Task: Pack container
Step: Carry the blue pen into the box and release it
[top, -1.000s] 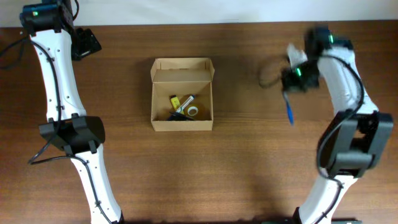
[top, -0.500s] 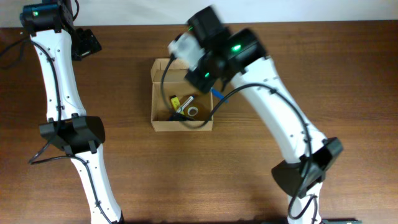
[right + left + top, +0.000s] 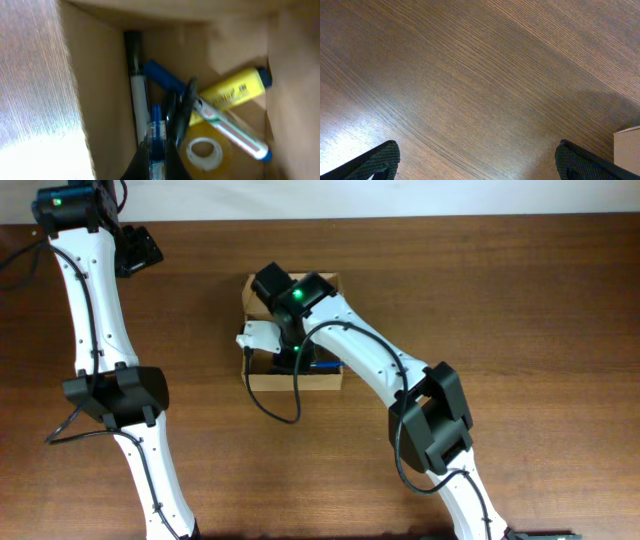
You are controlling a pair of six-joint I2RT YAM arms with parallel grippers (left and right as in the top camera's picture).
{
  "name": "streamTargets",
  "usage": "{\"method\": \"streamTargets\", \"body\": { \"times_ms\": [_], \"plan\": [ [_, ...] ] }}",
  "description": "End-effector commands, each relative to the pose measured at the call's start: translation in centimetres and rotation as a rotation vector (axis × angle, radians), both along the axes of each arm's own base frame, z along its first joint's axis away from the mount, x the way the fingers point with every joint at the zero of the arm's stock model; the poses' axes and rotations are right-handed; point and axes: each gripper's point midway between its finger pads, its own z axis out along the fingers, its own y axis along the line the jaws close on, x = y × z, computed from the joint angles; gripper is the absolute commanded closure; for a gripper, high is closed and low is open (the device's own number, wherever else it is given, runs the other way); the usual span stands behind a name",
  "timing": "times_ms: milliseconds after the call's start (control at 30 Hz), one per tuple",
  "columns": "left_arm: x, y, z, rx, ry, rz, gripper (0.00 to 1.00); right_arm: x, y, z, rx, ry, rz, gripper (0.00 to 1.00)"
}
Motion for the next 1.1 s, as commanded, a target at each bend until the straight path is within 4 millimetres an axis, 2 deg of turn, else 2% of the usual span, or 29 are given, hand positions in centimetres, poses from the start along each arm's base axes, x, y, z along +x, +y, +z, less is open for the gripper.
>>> {"method": "streamTargets", "body": {
  "times_ms": [0, 100, 300, 367, 400, 500, 667, 800, 900, 967, 1033, 1067],
  "plan": [
    [0.0, 0.2, 0.2, 0.010, -0.001, -0.007, 0.00, -0.9, 1.4, 0.6, 0.037, -0.005, 0.060, 0.96],
    [0.0, 0.2, 0.2, 0.010, -0.001, -0.006, 0.00, -0.8, 1.6, 0.5, 0.042, -0.010, 0.061, 0.96],
    [0.0, 0.2, 0.2, 0.010, -0.001, -0.007, 0.00, -0.5, 1.9, -1.3, 0.032, 0.006, 0.048, 0.96],
    [0.0, 0.2, 0.2, 0.010, -0.001, -0.007, 0.00, -0.2, 2.1, -2.0, 0.032, 0.016, -0.005, 0.60],
    [0.0, 0.2, 0.2, 0.010, -0.001, -0.007, 0.00, 0.0, 2.1, -1.9, 0.032, 0.016, -0.026, 0.50],
    [0.0, 0.2, 0.2, 0.010, -0.001, -0.007, 0.00, 1.2, 1.6, -1.1, -0.001, -0.034, -0.123, 0.47],
    [0.0, 0.2, 0.2, 0.010, -0.001, -0.007, 0.00, 3.3, 0.7, 4.3, 0.001, -0.156, -0.279, 0.47],
    [0.0, 0.2, 0.2, 0.010, -0.001, -0.007, 0.00, 5.6, -0.7, 11.3, 0.055, -0.326, -0.468, 0.44],
    [0.0, 0.2, 0.2, 0.010, -0.001, -0.007, 0.00, 6.7, -3.6, 18.4, 0.124, -0.464, -0.668, 0.41],
    [0.0, 0.2, 0.2, 0.010, -0.001, -0.007, 0.00, 6.6, -5.3, 21.7, 0.175, -0.492, -0.745, 0.40],
    [0.0, 0.2, 0.2, 0.010, 0.000, -0.007, 0.00, 6.6, -8.1, 24.7, 0.222, -0.506, -0.839, 0.40],
    [0.0, 0.2, 0.2, 0.010, 0.000, -0.007, 0.00, 6.7, -9.5, 25.7, 0.234, -0.508, -0.886, 0.40]
  ]
}}
